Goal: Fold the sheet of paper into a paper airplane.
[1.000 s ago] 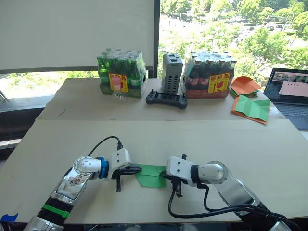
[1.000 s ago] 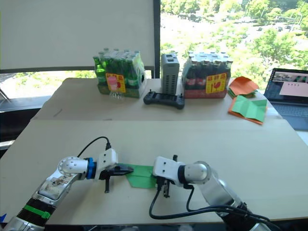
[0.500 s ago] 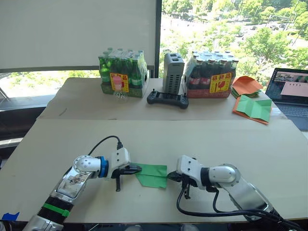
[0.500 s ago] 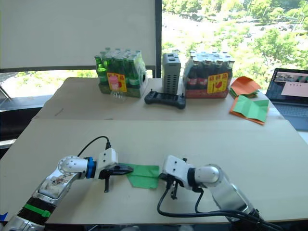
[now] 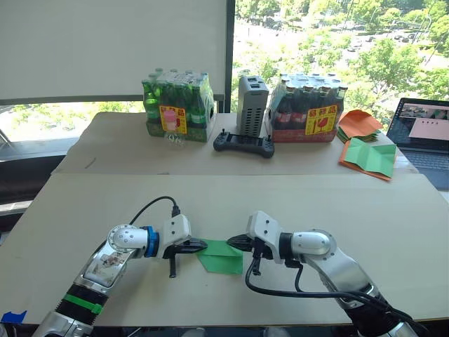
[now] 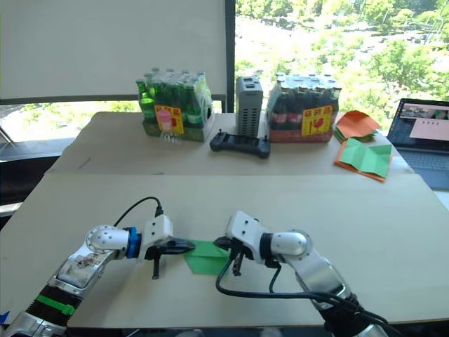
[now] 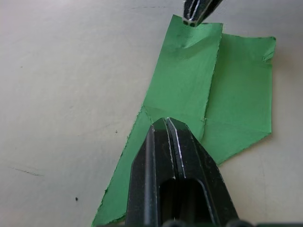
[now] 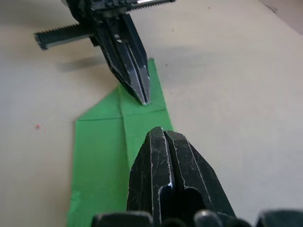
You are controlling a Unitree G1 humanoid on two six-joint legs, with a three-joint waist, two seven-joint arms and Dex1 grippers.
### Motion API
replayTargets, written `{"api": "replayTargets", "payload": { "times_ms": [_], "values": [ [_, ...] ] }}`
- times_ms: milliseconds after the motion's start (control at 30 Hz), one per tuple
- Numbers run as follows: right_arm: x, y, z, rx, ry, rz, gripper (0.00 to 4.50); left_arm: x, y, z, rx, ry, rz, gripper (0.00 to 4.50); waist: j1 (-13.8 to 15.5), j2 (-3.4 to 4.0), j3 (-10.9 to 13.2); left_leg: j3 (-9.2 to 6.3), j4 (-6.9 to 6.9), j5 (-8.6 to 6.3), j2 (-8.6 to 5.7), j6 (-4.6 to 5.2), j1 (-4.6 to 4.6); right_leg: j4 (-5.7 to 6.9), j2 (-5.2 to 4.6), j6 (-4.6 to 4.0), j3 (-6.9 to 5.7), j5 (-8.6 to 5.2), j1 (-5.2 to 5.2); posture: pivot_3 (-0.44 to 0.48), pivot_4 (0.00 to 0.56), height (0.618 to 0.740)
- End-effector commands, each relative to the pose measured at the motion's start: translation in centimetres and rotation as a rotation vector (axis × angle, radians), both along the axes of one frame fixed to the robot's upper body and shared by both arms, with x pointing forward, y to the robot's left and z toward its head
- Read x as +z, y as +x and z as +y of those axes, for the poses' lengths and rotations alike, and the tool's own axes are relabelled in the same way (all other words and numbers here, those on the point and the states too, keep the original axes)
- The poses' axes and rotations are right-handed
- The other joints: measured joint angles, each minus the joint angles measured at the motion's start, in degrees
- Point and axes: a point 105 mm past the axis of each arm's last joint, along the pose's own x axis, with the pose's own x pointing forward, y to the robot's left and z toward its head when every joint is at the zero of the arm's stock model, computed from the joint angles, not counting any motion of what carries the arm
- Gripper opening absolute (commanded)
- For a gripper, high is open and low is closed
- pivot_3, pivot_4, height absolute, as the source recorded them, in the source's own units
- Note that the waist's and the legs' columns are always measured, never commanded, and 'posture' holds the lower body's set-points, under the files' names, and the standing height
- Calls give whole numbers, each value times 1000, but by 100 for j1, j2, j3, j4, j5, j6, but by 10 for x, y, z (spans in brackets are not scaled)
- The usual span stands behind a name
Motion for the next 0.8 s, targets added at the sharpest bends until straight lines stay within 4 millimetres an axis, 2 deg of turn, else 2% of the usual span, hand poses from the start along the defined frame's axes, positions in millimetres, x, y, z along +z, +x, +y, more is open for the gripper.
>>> {"api": "replayTargets", "payload": {
  "times_ms": [33, 267, 433, 533, 800],
  "values": [
    [-15, -1, -1, 10, -70, -3, 24, -18, -5, 8, 24, 60, 56, 0, 2, 0, 0, 0, 0, 0, 0, 0, -1, 0, 0, 0, 0, 0, 0, 0, 150, 678],
    [-43, -7, -15, -11, -169, 80, 24, -11, -4, 7, 26, 44, 35, 0, -3, 0, -1, 0, 0, -1, 0, 1, 6, -1, 0, 0, 0, 0, 2, 0, 150, 678],
    [-44, -5, -13, -31, -158, 91, 24, 30, -10, -13, -21, -139, 50, 0, -9, 0, 0, 0, 1, -1, 0, 1, 1, 0, 0, 0, 0, 0, 2, 0, 150, 678],
    [-45, -5, -13, -35, -162, 94, 24, 40, -19, -22, -64, -195, 108, 0, -21, -1, 0, -1, 3, -1, 1, 1, -3, 2, 0, 0, 0, 0, 1, 0, 150, 678],
    [-44, -5, -10, -37, -160, 91, 24, 14, -9, -24, -42, -111, 100, 0, -39, -1, 0, 0, -1, 2, 0, -4, -3, 2, 1, 0, 1, 0, 9, 0, 150, 678]
  ]
}}
